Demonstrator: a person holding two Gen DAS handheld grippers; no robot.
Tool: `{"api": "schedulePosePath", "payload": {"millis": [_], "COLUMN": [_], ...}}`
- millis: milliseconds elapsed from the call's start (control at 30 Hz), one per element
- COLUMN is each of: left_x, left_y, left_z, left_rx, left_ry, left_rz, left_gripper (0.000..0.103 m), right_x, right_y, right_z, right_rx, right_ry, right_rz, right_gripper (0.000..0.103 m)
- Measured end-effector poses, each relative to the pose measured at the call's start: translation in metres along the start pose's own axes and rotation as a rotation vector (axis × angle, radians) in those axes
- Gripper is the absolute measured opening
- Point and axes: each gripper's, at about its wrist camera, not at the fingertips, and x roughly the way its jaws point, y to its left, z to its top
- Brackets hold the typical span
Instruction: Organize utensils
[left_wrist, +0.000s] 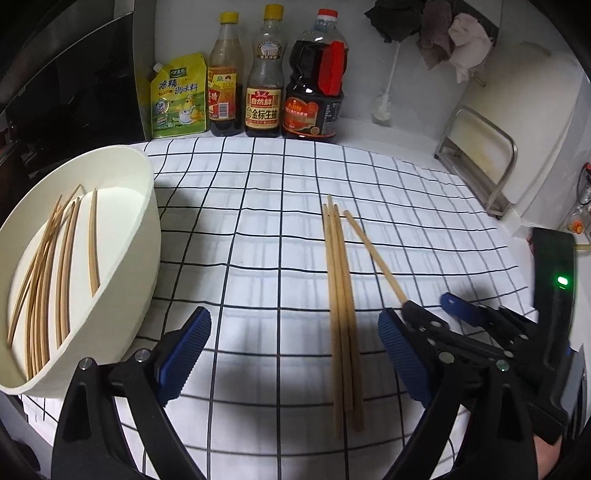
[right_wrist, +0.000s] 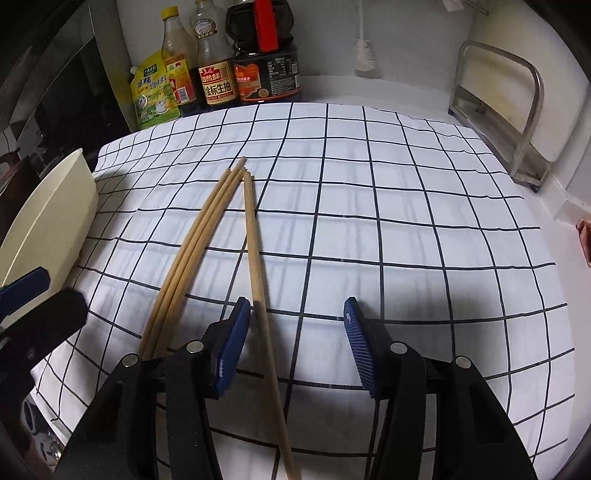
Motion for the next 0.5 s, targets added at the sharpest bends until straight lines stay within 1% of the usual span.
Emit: {"api": "schedulePosePath", "payload": {"millis": [133,233,500], "left_x": [0.021,0.033,0.043], "left_y": [0.0,-0.001,-0.002], "left_z": [0.003,0.002,0.003], "left_rx": [0.0,0.0,0.022], "left_ry": [0.042,0.069,0.072], "left_rz": [0.046,0.056,0.095], "left_gripper": [0.09,0.09,0.09], "right_x": [0.0,0.001,0.0], "right_y": [-0.002,0.001,-0.003], "right_z": [0.0,0.0,0.0], "right_rx": [0.01,0.001,0.008], "right_ry": [-0.005,-0.006,-0.005], "right_rz": [0.006,-0.003,0.01], "right_gripper": [0.051,0.051,0.051]}}
